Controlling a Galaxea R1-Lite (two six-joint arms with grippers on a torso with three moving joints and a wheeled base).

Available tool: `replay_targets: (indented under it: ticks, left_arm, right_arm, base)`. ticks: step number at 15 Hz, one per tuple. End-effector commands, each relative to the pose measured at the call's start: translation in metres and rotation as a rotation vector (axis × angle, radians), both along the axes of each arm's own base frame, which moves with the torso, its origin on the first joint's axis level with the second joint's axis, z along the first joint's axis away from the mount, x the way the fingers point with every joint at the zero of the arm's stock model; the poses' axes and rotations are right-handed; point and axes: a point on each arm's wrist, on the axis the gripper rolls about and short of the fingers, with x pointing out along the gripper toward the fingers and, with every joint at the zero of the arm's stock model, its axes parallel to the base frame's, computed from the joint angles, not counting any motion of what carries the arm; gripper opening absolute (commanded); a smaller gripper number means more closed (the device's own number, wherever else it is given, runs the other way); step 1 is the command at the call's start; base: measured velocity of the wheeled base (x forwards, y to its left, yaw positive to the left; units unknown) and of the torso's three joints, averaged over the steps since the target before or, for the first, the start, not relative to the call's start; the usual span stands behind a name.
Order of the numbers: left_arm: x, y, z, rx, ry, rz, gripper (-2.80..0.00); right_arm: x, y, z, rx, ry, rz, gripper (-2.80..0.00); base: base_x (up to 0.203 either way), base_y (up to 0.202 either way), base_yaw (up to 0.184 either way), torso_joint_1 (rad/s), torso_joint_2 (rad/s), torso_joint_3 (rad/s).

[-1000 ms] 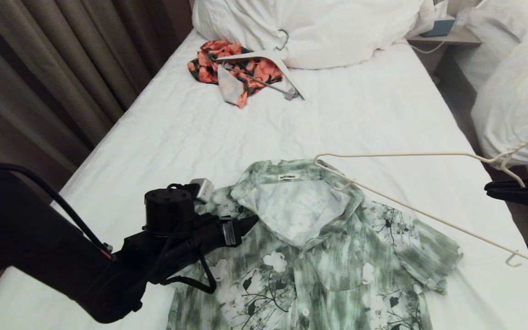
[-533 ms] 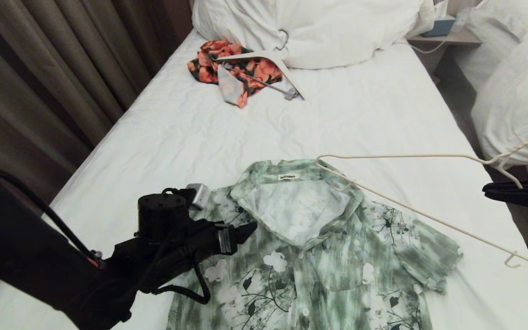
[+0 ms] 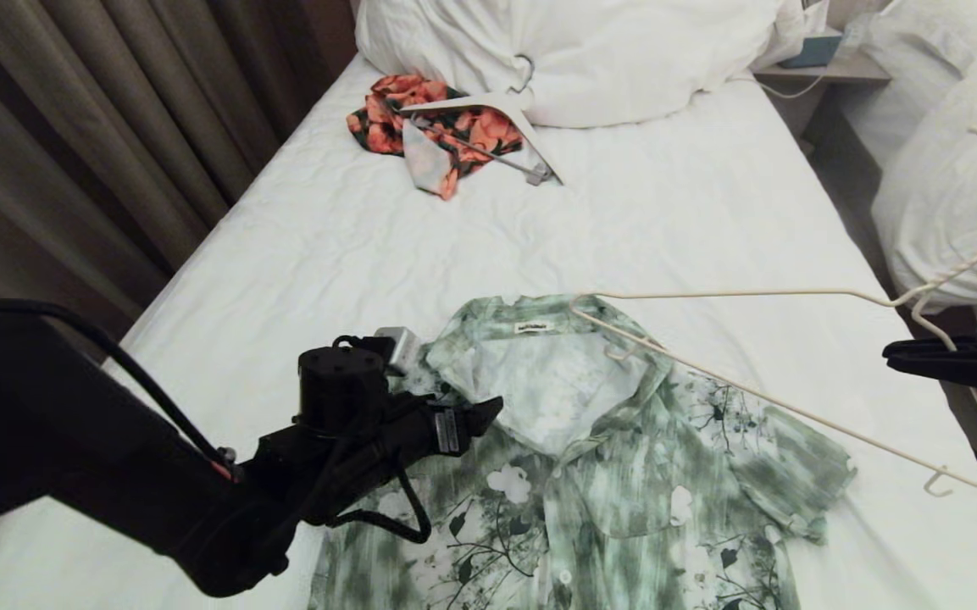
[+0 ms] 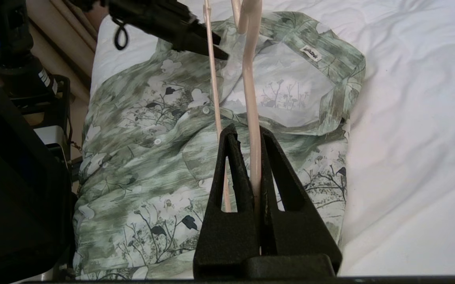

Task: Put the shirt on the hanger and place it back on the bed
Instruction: Lift the shirt and hanger

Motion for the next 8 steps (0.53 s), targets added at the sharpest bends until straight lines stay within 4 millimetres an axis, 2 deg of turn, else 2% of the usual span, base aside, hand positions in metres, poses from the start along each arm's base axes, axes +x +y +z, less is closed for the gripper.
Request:
replay_targets:
  ticks: [1, 3, 5, 6, 8]
  left_arm:
    - [0.016, -0.005, -0.012, 0.007, 0.011, 0.015, 0.0]
    - [0.027, -0.004, -0.009, -0.006, -0.011, 0.037, 0.0]
    - [0.03, -0.002, -0.005, -0.01, -0.026, 0.059, 0.0]
    - [0.03, -0.001, -0.003, -0.011, -0.03, 0.066, -2.8]
    - [0.029, -0.001, -0.004, -0.008, -0.027, 0.065, -2.8]
  right_arm:
    - [-0.001, -0.001, -0.001, 0.007, 0.0, 0.002, -2.8]
    - [-0.001, -0.001, -0.004, 0.01, 0.009, -0.001, -2.8]
    - [0.001, -0.002, -0.006, 0.013, 0.019, -0.001, -2.8]
    - [0.003, -0.003, -0.007, 0.014, 0.023, -0.001, -2.8]
    - [0.006, -0.004, -0.009, 0.012, 0.017, -0.001, -2.8]
  base:
    - [0.0, 0.0, 0.0, 0.0, 0.0, 0.0]
    - [0.0, 0.0, 0.0, 0.0, 0.0, 0.0]
    - [0.0, 0.0, 0.0, 0.0, 0.0, 0.0]
    - [0.0, 0.0, 0.0, 0.0, 0.0, 0.0]
    - [0.0, 0.0, 0.0, 0.0, 0.0, 0.0]
